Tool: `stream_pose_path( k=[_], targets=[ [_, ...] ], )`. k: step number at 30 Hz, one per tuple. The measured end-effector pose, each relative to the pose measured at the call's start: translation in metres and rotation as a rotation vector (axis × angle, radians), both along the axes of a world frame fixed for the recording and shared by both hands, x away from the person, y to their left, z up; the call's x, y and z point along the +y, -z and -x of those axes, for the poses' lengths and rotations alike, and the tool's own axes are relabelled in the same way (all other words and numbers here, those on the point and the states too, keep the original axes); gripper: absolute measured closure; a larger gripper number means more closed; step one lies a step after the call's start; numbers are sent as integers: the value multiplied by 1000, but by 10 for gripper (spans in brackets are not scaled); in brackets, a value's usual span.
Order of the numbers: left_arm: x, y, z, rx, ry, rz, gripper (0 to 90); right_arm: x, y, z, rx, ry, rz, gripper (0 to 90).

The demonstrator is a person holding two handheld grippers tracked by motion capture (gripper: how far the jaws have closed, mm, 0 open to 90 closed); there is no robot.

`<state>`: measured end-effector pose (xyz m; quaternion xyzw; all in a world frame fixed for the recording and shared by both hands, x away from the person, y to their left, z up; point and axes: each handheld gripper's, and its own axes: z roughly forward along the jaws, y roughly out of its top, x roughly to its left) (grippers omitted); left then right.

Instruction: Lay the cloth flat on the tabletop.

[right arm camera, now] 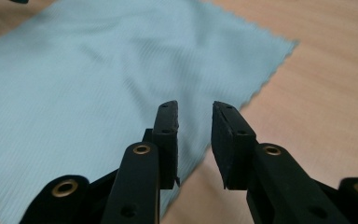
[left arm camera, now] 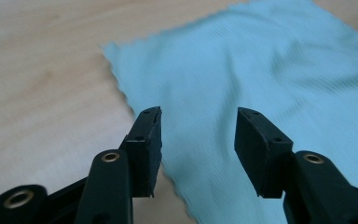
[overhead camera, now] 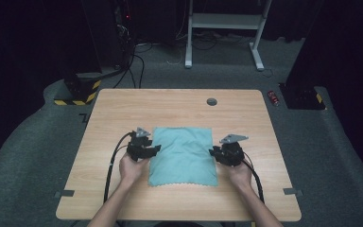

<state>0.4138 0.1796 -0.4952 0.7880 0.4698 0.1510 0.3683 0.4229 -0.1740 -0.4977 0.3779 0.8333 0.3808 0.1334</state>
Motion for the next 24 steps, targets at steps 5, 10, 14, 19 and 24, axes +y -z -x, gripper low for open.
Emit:
stream_pose_path(
  k=[5,10,14,19,24],
  targets=[
    [2,6,32,7,-2,4,545,-8,8,30,2,-38,7,726],
    [6,15,67,33,-2,-23,599,-5,10,61,-33,-109,50,752],
    [8,17,78,37,-1,-45,632,-2,13,71,-31,-134,62,754],
    [6,17,79,50,22,-67,692,0,20,72,-19,-130,73,769],
    [3,17,80,52,29,-65,845,1,20,75,-34,-146,95,862]
  ],
)
